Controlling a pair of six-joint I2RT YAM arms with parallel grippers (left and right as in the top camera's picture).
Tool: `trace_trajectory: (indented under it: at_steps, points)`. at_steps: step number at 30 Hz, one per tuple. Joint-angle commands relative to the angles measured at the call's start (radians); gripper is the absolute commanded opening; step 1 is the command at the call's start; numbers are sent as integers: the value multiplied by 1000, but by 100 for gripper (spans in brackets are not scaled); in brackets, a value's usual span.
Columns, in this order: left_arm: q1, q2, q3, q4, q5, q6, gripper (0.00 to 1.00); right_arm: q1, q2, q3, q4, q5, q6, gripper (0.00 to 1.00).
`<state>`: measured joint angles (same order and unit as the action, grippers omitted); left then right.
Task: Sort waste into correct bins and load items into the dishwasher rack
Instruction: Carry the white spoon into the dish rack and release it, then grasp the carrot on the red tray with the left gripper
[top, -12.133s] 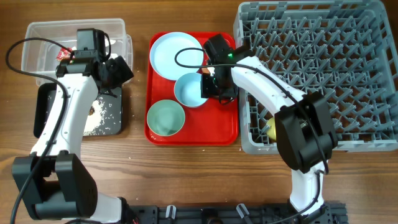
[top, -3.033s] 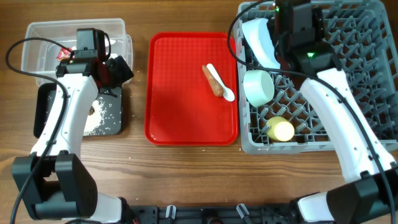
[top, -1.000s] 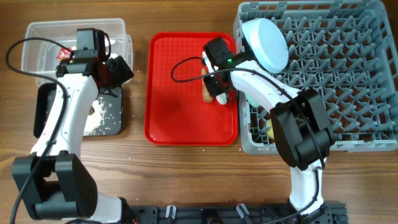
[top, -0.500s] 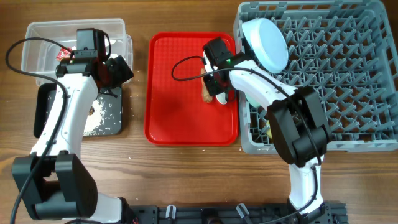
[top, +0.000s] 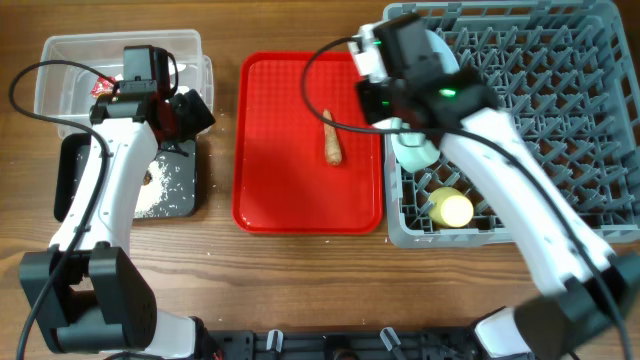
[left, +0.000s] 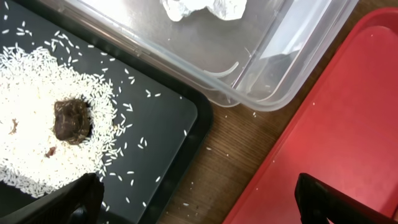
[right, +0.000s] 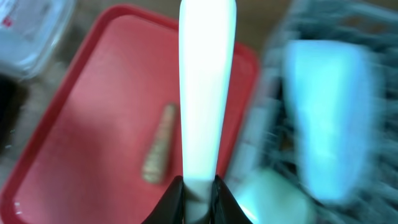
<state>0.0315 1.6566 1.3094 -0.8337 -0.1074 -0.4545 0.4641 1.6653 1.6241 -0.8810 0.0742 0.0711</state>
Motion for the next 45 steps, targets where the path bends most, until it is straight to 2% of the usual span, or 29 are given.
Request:
trace_trajectory:
  at_steps: [1,3,4,7,8,11,14,15,16,17,21,25,26,28,29,30,33,35,36,37,38,39,41,43,45]
  points:
    - [4,-19,15,0,-6,1,100,-101,-89,14,-82,183,34,9]
    - [4,-19,15,0,-6,1,100,-206,-89,4,-137,217,105,8]
    - [4,-19,15,0,-6,1,100,-267,-87,-13,-157,217,185,4]
    - [4,-19,15,0,-6,1,100,-412,-85,-101,-167,209,464,4]
    - [4,-19,15,0,-6,1,100,-439,-85,-126,-166,209,547,4]
    - [4,-19,15,0,-6,1,100,-483,-85,-242,-149,194,942,4]
    - [4,-19,15,0,-6,1,100,-481,-84,-329,-113,108,1184,4]
    - [4,-19,15,0,-6,1,100,-481,-84,-377,-84,59,1255,21]
    - [4,-19,15,0,-6,1,100,-481,-83,-388,-77,58,1268,42]
    - [4,-19,15,0,-6,1,100,-481,-83,-389,-76,58,1266,62]
    - [4,-19,15,0,-6,1,100,-481,-87,-388,-78,56,1215,62]
    - [4,-18,15,0,-6,1,100,-481,-202,-355,-55,68,953,61]
    - [4,-19,15,0,-6,1,100,-481,-239,-344,-31,67,875,75]
    - [4,-19,15,0,-6,1,100,-481,-352,-332,65,36,610,96]
    - [4,-19,15,0,-6,1,100,-481,-380,-332,90,11,542,100]
    - [4,-19,15,0,-6,1,100,-481,-427,-332,124,-21,457,99]
    - [4,-19,15,10,18,-6,100,-481,-461,-332,133,-20,448,100]
    - [4,-18,15,96,152,-30,100,-481,-458,-332,109,-20,448,100]
    - [3,-18,15,155,270,-79,100,-481,-458,-333,95,-20,437,100]
    - [-11,-14,14,237,429,-73,98,-481,-458,-333,83,-17,425,100]
    - [-52,-5,14,324,493,-66,100,-481,-458,-333,75,-15,425,100]
    - [-110,9,15,376,466,-52,100,-481,-458,-333,73,-13,425,100]
    - [-248,33,15,412,316,-26,100,-481,-458,-333,73,-13,425,100]
    - [-404,68,15,410,155,63,100,-481,-458,-333,74,-13,426,100]
    - [-504,114,15,399,75,184,100,-481,-458,-333,70,-19,426,100]
